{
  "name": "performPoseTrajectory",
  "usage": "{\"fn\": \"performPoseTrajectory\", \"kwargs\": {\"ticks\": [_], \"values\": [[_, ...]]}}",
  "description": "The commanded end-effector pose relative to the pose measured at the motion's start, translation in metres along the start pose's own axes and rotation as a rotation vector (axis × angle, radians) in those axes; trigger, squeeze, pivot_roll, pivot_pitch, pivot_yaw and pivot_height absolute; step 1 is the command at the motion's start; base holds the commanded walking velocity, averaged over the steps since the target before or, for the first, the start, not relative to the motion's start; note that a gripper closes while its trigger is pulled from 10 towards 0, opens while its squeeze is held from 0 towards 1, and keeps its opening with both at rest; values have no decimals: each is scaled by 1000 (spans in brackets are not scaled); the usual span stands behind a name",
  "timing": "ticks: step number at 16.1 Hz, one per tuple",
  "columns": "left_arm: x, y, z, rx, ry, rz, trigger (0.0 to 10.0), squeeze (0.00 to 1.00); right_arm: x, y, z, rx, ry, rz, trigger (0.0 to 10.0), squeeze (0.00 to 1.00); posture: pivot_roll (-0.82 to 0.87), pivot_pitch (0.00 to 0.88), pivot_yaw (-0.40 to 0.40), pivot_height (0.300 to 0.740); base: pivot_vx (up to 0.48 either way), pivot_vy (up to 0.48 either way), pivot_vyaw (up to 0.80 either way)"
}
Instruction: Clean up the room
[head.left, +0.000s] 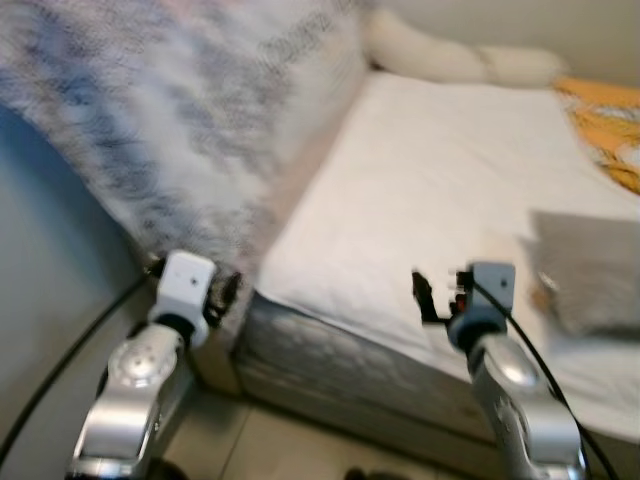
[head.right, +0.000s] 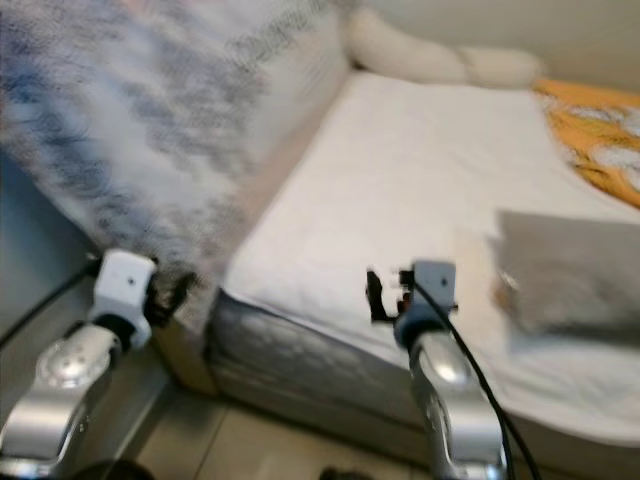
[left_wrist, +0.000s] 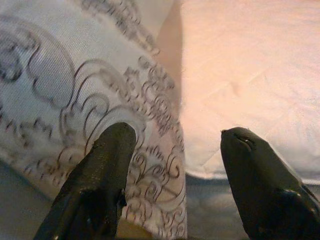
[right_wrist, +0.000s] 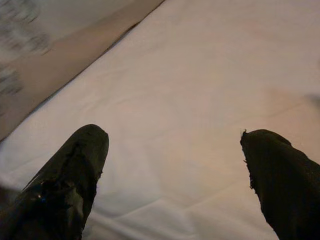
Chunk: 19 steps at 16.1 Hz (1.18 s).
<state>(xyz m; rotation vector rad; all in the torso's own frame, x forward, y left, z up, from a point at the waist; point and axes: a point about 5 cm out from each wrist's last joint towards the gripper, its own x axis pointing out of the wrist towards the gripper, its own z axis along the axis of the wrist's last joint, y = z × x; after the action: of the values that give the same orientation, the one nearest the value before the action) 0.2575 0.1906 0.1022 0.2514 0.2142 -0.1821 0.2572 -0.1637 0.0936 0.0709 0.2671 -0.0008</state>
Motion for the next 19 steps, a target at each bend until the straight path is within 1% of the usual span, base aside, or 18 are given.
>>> {"fn": "performPoseTrajectory", "kwargs": {"ticks": [1, 3, 4, 5, 6, 7, 8, 9, 10, 11, 12, 14, 16, 19], "values": [[1, 4, 6, 2, -25, 33, 10000, 0, 3, -9, 3, -20, -16, -60, 10000, 1000, 83, 0, 9, 740, 0, 0, -738], [3, 7, 6, -12, -32, 58, 10000, 0, 3, -6, 3, -33, -27, -65, 10000, 1000, 62, 0, 18, 740, 0, 0, -738], [7, 6, 4, -33, -26, 70, 10000, 0, 2, 0, 4, -79, -50, -32, 10000, 1000, 40, 0, 32, 740, 0, -296, -744], [11, 3, 4, -26, -21, 64, 10000, 0, 3, 2, 8, -111, -75, -6, 10000, 800, 39, 0, 34, 740, 0, -420, -744], [11, 2, 6, -27, -27, 60, 10000, 0, 3, 2, 10, -99, -80, -8, 10000, 604, 46, 0, 31, 740, 0, -428, -606], [9, 2, 8, -12, -34, 64, 10000, 0, 3, 0, 7, -82, -72, -20, 10000, 369, 57, 0, 22, 740, 0, -428, 0], [8, 4, 9, 1, -40, 76, 10000, 0, 4, -1, 5, -58, -60, -34, 10000, 204, 68, 0, 20, 740, 0, -428, 0], [7, 8, 9, -4, -41, 93, 10000, 0, 4, -1, 2, -39, -48, -47, 10000, 0, 65, 0, 24, 740, 0, -428, 0], [6, 11, 8, -10, -37, 102, 10000, 0, 4, -2, 0, -33, -40, -62, 10000, 0, 63, 0, 20, 740, 0, -431, 0], [4, 13, 6, -9, -35, 101, 10000, 0, 5, -3, 1, -46, -48, -53, 10000, 0, 61, 0, 14, 740, 0, -424, 0], [4, 13, 4, -13, -26, 104, 10000, 0, 5, -4, 2, -61, -52, -53, 10000, 0, 59, 0, 13, 740, 0, -431, 0], [4, 12, 5, -15, -27, 104, 10000, 0, 5, -6, 3, -59, -54, -58, 10000, 0, 55, 0, 14, 740, 0, -429, 0], [6, 9, 7, -13, -34, 96, 10000, 0, 7, -4, 2, -56, -47, -52, 10000, 0, 55, 0, 15, 740, 0, -420, 0], [7, 10, 8, -9, -37, 94, 10000, 0, 9, -1, 3, -55, -49, -45, 10000, 0, 56, 0, 19, 740, 0, -414, 0]]}}
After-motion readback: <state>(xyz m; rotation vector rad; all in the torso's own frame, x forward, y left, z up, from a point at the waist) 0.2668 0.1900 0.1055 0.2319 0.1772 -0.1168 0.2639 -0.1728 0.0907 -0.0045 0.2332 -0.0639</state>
